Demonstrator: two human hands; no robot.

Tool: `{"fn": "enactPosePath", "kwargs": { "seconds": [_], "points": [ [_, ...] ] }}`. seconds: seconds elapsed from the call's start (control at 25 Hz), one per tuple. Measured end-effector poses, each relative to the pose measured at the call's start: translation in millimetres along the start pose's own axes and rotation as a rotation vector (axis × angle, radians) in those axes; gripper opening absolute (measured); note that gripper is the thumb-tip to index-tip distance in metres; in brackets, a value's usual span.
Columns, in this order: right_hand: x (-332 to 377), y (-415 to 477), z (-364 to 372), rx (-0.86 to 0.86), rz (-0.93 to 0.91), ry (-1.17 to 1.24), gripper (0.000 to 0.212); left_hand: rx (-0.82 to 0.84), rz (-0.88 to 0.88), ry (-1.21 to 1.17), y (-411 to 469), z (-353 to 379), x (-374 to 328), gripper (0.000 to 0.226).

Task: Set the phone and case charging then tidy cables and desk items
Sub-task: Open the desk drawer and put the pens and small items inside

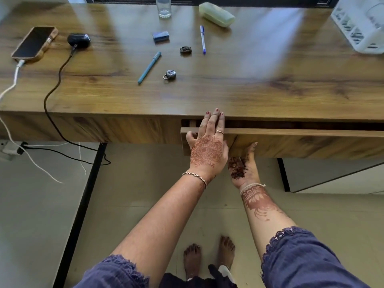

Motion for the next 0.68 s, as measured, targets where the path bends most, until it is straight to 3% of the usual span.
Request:
{"fn": "enactPosePath", "kwargs": {
  "seconds": [0.2, 0.28, 0.36, 0.44, 0.52, 0.6, 0.68],
  "points": [
    [-5.0, -35.7, -22.6, -0.139, 0.015, 0.015, 0.081, -0.086, 0.058, -0.063, -16.7, 5.1, -17.6, 0.038],
    [-3.6, -49.2, -23.0, -0.179, -0.011, 0.184, 0.084, -0.063, 0.052, -0.084, -24.9, 7.0, -21.5, 0.033],
    [8.1, -68.2, -21.4, -0.417, -0.119, 0.146, 0.089, -0.044, 0.024, -0.076, -27.4, 2.4, -23.8, 0.032],
    [35.3, -94.1, -17.0, -0.798, -0.343, -0.101, 0.088, 0.016, -0.02, -0.107, -27.7, -4.1, -26.0, 0.032],
    [67.5, -113.2, -5.7, -0.98, -0.657, -0.478, 0.074, 0.068, -0.072, -0.147, -31.6, -10.6, -31.2, 0.029],
    [83.8, -119.5, 10.9, -0.912, -0.847, -0.952, 0.065, 0.102, -0.115, -0.162, -36.2, -14.4, -36.3, 0.028],
    [83.1, -117.7, 17.4, -0.736, -0.899, -1.382, 0.058, 0.126, -0.149, -0.155, -46.1, -16.3, -40.7, 0.028]
  ]
}}
Point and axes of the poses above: each hand's wrist, its own y-axis towards the middle knuckle, its own z-axis out of the palm, x = y × z, the point moved 3 cm from there along y, towards the middle knuckle, and after that the axes turned 6 degrees about z, right-handed, at the moved point
